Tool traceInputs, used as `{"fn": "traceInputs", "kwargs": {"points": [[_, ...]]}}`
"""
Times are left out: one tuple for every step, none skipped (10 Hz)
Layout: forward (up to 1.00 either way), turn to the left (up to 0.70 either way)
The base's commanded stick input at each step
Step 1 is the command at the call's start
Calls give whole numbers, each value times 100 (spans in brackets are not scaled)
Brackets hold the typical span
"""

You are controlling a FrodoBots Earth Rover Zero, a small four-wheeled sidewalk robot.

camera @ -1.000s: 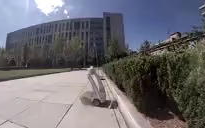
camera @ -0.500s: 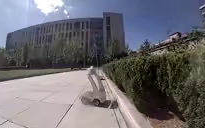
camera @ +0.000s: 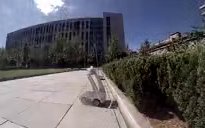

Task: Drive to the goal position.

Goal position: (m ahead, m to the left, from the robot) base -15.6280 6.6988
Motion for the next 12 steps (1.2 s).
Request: {"fn": "traceInputs", "kwargs": {"points": [[2,0],[4,0],[2,0],[0,0],[0,0],[0,0],[1,0],[4,0],[4,0],[4,0],[4,0],[4,0]]}}
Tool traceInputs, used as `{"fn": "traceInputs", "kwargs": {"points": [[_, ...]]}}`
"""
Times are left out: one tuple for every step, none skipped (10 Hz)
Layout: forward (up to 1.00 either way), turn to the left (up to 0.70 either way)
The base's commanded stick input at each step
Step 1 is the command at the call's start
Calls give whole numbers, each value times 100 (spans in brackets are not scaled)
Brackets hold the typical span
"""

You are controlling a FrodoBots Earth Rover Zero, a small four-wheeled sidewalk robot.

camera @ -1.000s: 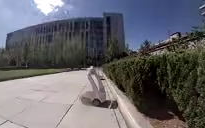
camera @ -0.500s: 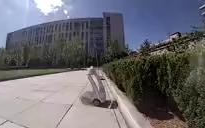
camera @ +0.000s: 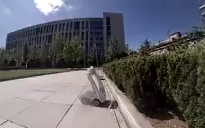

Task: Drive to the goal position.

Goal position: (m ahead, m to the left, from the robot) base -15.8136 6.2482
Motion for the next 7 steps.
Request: {"fn": "traceInputs", "kwargs": {"points": [[1,0],[2,0],[4,0],[4,0],[4,0],[4,0],[4,0]]}}
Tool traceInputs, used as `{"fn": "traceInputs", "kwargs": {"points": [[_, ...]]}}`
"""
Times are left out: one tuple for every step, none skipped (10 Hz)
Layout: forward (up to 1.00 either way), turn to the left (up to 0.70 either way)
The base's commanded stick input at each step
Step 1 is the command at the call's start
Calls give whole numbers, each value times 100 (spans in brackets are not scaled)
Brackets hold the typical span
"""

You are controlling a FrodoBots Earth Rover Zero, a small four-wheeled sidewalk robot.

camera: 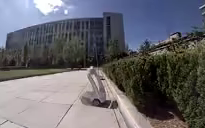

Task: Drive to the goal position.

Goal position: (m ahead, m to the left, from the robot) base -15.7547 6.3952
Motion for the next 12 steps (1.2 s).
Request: {"fn": "traceInputs", "kwargs": {"points": [[4,0],[2,0],[1,0],[-19,0],[-62,1],[-53,1],[-24,0],[0,0],[0,0],[2,0],[4,0],[4,0]]}}
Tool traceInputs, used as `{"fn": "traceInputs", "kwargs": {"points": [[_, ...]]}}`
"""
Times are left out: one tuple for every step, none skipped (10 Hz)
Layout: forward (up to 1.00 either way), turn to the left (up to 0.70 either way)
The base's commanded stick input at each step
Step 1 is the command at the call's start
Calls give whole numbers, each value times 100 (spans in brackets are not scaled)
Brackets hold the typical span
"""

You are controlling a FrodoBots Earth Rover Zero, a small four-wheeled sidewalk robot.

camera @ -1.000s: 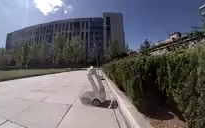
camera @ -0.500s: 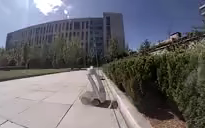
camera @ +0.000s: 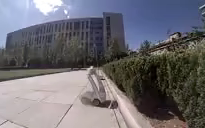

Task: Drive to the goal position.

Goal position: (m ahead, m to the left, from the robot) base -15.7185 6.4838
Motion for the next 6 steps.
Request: {"fn": "traceInputs", "kwargs": {"points": [[4,0],[4,0],[4,0],[4,0],[4,0],[4,0]]}}
